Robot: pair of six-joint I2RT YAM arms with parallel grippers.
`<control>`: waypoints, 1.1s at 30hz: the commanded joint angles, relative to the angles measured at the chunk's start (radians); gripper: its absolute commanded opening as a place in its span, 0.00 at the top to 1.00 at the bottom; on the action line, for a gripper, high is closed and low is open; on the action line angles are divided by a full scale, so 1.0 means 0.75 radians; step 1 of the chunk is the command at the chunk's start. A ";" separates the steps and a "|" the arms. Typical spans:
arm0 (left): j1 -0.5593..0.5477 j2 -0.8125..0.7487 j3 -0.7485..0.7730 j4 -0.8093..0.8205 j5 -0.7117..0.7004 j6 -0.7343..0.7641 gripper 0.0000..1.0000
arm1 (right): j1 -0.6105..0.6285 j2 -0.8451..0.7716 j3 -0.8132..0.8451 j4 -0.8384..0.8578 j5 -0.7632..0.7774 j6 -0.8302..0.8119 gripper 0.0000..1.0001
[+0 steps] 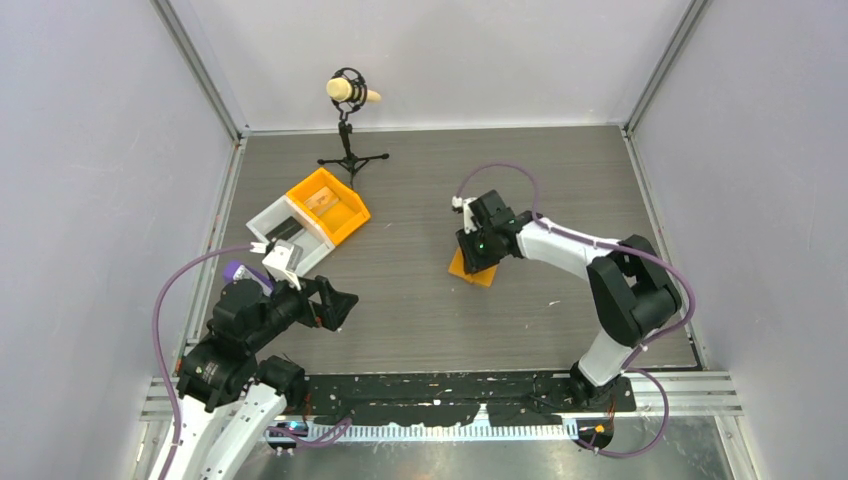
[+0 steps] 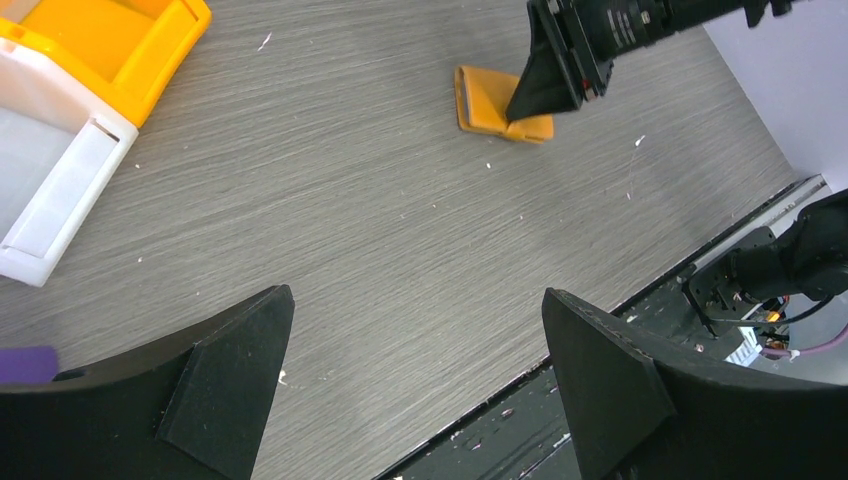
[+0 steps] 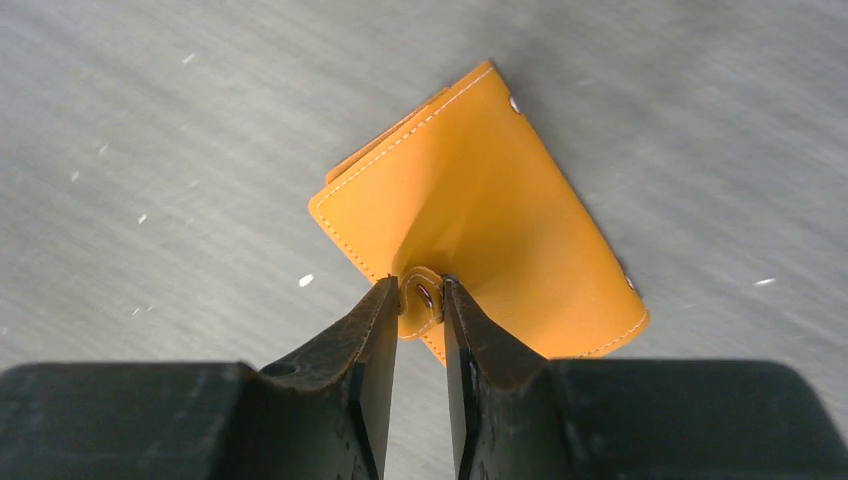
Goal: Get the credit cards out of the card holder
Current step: Move the card holder to the center of the board.
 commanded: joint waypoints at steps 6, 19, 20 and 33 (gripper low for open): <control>0.003 0.018 0.014 0.010 -0.040 0.004 0.00 | 0.168 -0.244 -0.170 0.090 -0.038 0.184 0.74; 0.003 0.108 0.048 -0.011 0.000 -0.012 0.00 | 0.215 -0.414 -0.312 0.158 -0.252 0.195 0.78; 0.003 0.115 0.051 -0.018 -0.004 -0.006 0.00 | 0.219 -0.423 -0.327 0.157 -0.264 0.193 0.75; 0.003 0.130 0.030 -0.001 -0.018 0.002 0.00 | 0.202 -0.606 -0.289 0.084 0.116 0.122 0.43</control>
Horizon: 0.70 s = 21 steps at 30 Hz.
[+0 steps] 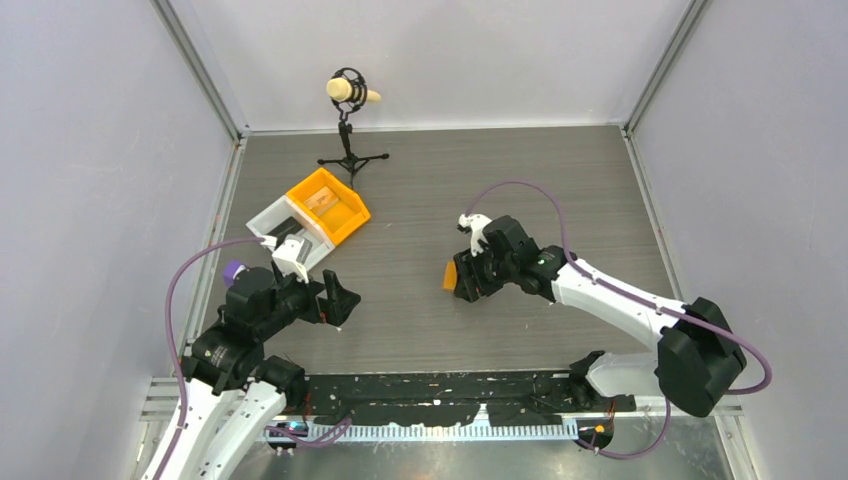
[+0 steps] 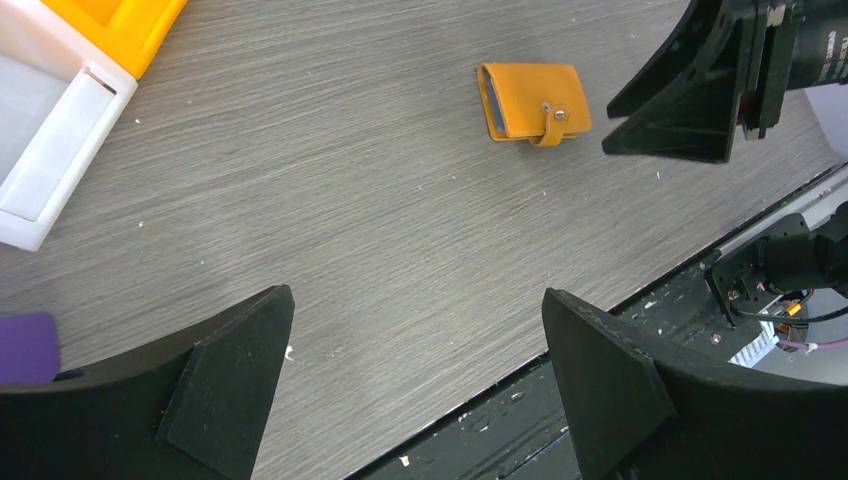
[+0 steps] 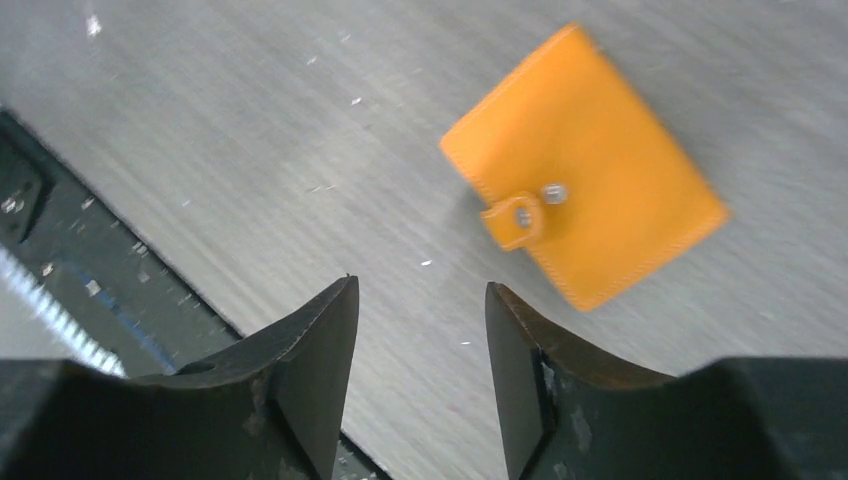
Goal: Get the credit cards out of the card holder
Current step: Move the card holder to the center of the board, then open the card holder at the center of the board.
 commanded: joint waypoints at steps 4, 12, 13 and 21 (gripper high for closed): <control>0.003 -0.002 0.025 0.031 0.011 0.003 0.00 | -0.085 -0.008 0.105 0.038 0.414 -0.047 0.47; 0.003 -0.024 0.020 0.037 0.032 0.004 0.00 | -0.251 0.283 0.275 -0.060 0.209 -0.189 0.27; 0.003 -0.028 0.020 0.036 0.035 0.004 0.00 | -0.274 0.293 0.281 -0.063 0.194 -0.193 0.28; 0.003 -0.050 0.016 0.040 0.047 0.004 0.00 | -0.291 0.387 0.264 -0.092 0.140 -0.213 0.28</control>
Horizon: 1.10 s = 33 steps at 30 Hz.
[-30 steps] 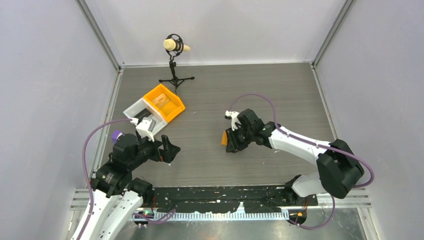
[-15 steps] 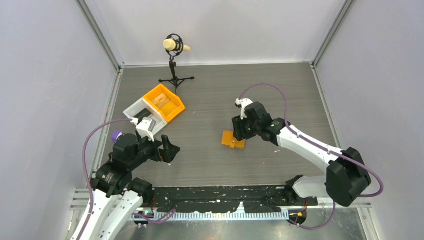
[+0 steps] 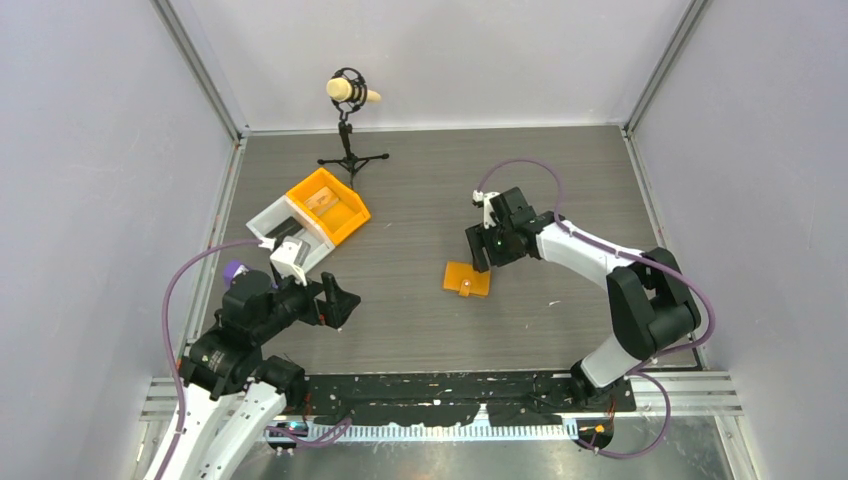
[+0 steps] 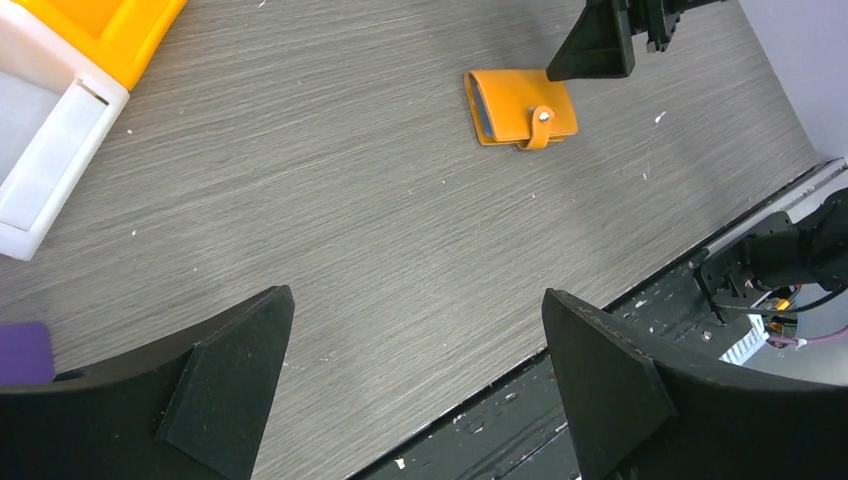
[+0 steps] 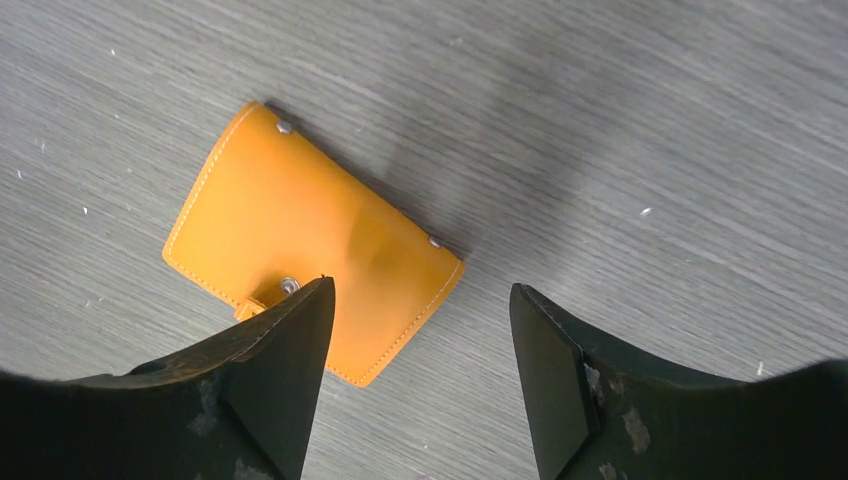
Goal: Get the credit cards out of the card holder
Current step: Open the card holder at the center of the board.
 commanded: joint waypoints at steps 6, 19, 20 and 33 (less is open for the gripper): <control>0.003 -0.015 0.016 0.043 0.036 0.004 0.00 | 0.042 0.011 -0.018 -0.018 -0.115 -0.049 0.23; 0.003 -0.023 0.012 0.039 0.027 0.000 0.00 | 0.288 -0.138 -0.127 -0.011 -0.049 0.066 0.27; 0.003 -0.021 0.012 0.041 0.027 -0.002 0.00 | 0.321 -0.147 -0.131 -0.006 -0.051 0.076 0.28; 0.003 0.015 0.028 0.029 0.040 -0.026 0.00 | 0.588 -0.144 -0.161 0.147 0.021 0.270 0.40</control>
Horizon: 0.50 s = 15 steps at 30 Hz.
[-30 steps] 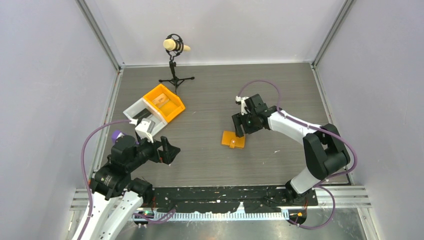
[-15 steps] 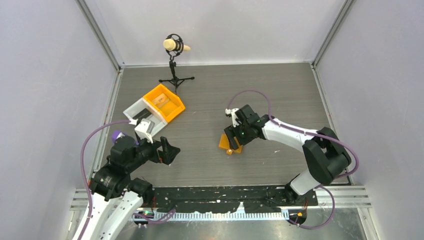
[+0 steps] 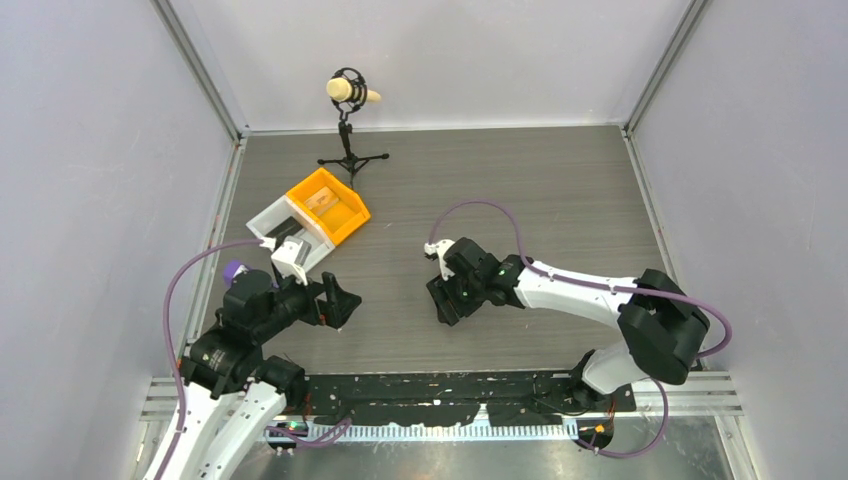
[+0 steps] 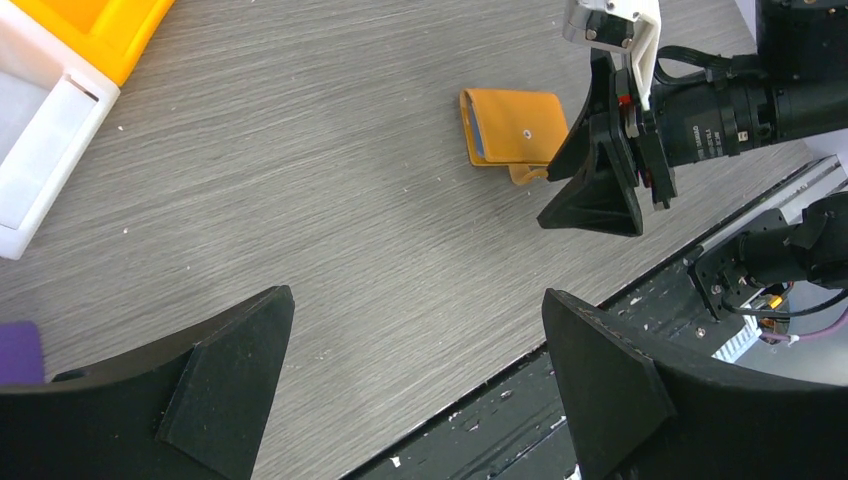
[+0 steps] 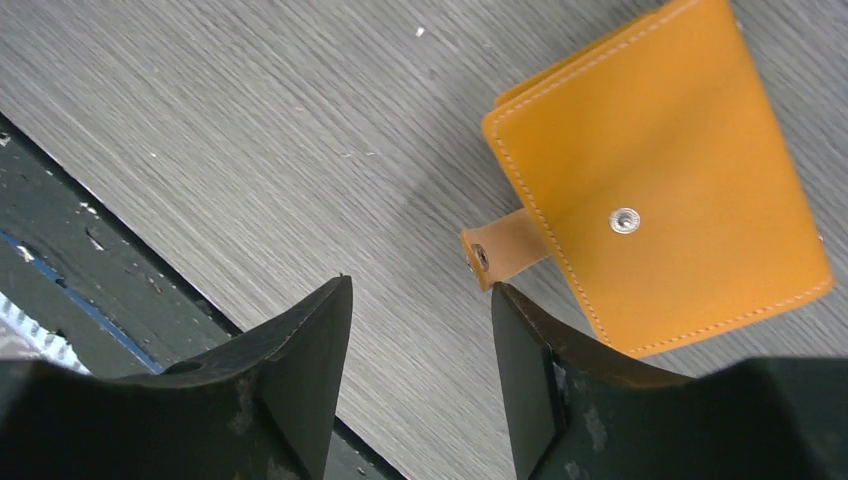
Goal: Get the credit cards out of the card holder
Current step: Open the card holder at the center of the board.
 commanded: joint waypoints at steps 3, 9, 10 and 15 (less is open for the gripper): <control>0.003 0.013 0.029 0.029 0.022 -0.027 0.00 | 0.061 -0.012 -0.010 0.139 0.061 0.088 0.48; 0.003 0.031 0.027 0.034 0.030 -0.044 0.00 | 0.070 -0.023 -0.038 0.178 0.134 0.085 0.60; 0.003 0.034 0.026 0.037 0.033 -0.046 0.00 | 0.070 -0.022 -0.040 0.182 0.143 0.078 0.61; 0.003 0.053 0.025 0.043 0.040 -0.059 0.01 | 0.071 -0.011 -0.050 0.239 0.168 0.077 0.73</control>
